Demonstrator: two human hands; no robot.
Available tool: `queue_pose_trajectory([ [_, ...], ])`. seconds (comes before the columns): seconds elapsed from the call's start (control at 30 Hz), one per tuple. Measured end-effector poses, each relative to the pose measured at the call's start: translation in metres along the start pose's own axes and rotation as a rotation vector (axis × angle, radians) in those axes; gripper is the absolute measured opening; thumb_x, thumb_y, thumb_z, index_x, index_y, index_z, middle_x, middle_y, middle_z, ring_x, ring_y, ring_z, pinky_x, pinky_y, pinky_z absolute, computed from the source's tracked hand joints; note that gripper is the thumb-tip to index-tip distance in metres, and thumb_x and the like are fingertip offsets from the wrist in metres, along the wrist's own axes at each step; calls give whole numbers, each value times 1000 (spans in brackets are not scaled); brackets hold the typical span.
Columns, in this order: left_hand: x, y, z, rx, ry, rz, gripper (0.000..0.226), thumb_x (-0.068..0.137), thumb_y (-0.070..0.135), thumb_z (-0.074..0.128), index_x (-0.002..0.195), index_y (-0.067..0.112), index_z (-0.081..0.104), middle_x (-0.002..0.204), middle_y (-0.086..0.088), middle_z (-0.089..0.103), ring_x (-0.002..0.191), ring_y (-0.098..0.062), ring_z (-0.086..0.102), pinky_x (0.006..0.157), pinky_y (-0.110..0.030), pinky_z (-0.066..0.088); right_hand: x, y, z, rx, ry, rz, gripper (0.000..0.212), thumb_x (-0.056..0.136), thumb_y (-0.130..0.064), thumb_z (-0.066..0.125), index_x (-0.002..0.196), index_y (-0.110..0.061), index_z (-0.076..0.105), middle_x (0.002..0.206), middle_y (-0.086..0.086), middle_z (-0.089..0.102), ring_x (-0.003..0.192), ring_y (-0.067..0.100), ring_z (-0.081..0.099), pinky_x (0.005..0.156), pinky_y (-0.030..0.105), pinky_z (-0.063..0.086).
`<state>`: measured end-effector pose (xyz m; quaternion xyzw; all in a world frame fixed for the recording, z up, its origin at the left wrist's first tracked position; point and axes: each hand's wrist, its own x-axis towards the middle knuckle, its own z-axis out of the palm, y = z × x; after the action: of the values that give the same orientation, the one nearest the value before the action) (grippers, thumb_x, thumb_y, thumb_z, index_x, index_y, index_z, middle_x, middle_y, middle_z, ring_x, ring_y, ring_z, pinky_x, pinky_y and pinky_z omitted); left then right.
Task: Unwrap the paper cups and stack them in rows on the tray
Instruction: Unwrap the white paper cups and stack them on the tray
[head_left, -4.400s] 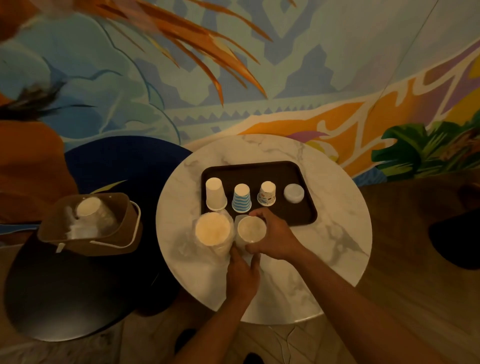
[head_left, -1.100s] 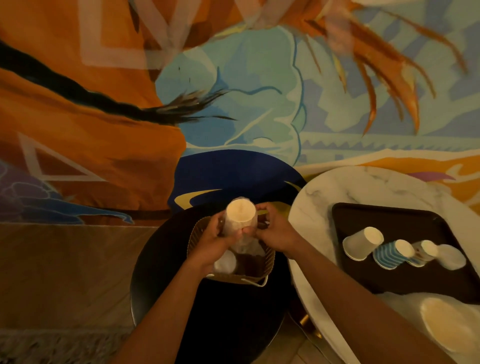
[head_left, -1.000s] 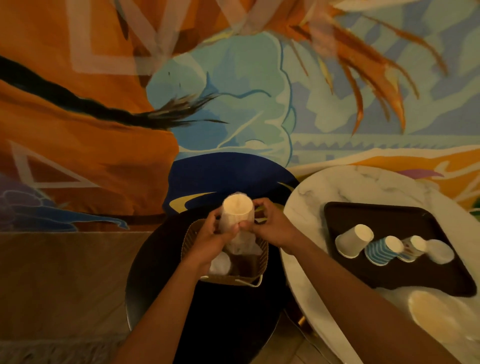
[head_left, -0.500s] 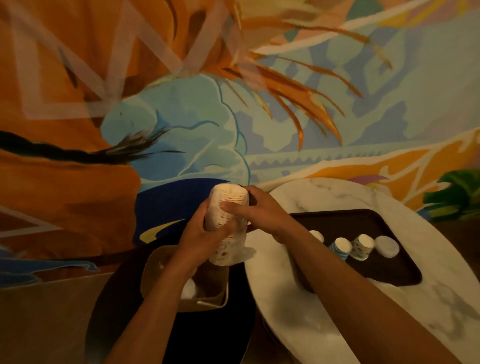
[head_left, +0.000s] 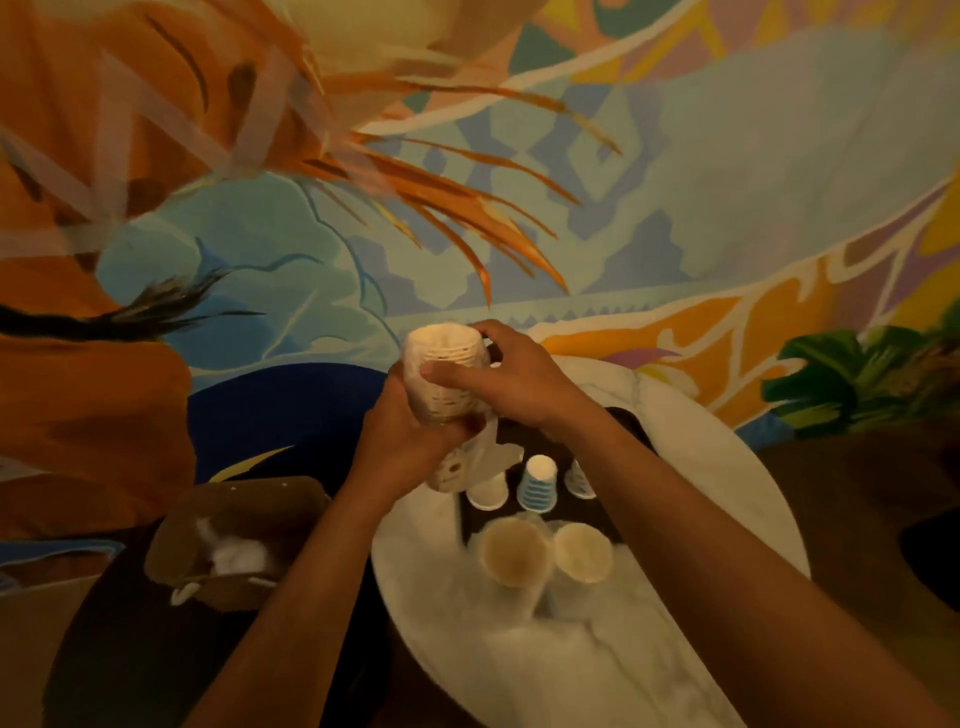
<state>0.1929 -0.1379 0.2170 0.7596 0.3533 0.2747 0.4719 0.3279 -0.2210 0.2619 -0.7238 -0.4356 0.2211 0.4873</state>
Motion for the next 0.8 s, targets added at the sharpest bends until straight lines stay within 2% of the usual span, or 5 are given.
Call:
queue_pose_trajectory([
  [0.2,-24,42,92,17,0,27,96,68,45,90,147,31,37,125,12,58,109,-10,60,87,-30,52,-42,28,-81,-8,76,14,61,75,-60,82,126,-34,61,117,-17,66,98,-5,61,72,16,49],
  [0.33,-35,56,137,75,-33,46,98,59,62,80,142,34,37,130,4,63,116,-21,63,94,-47,55,-61,51,-119,1,135,71,57,73,-50,86,122,-34,62,113,-16,67,99,1,64,82,28,57],
  [0.47,-45,59,173,94,-107,60,105,53,72,71,142,27,39,132,0,63,119,-24,62,95,-47,55,-76,72,-141,-46,172,158,56,72,-45,85,121,-33,59,112,-11,67,97,6,65,83,36,61],
  [0.67,-63,32,223,97,-201,88,93,72,47,81,150,24,35,148,-1,50,137,-23,48,111,-44,45,-105,112,-156,-124,179,293,56,73,-46,84,119,-31,55,108,-13,62,97,7,60,74,27,55],
  [0.8,-79,14,249,116,-223,85,86,76,35,82,148,21,36,145,-2,51,133,-25,50,105,-43,48,-120,146,-162,-166,135,380,61,72,-44,84,123,-30,54,110,-7,62,94,10,60,65,26,56],
])
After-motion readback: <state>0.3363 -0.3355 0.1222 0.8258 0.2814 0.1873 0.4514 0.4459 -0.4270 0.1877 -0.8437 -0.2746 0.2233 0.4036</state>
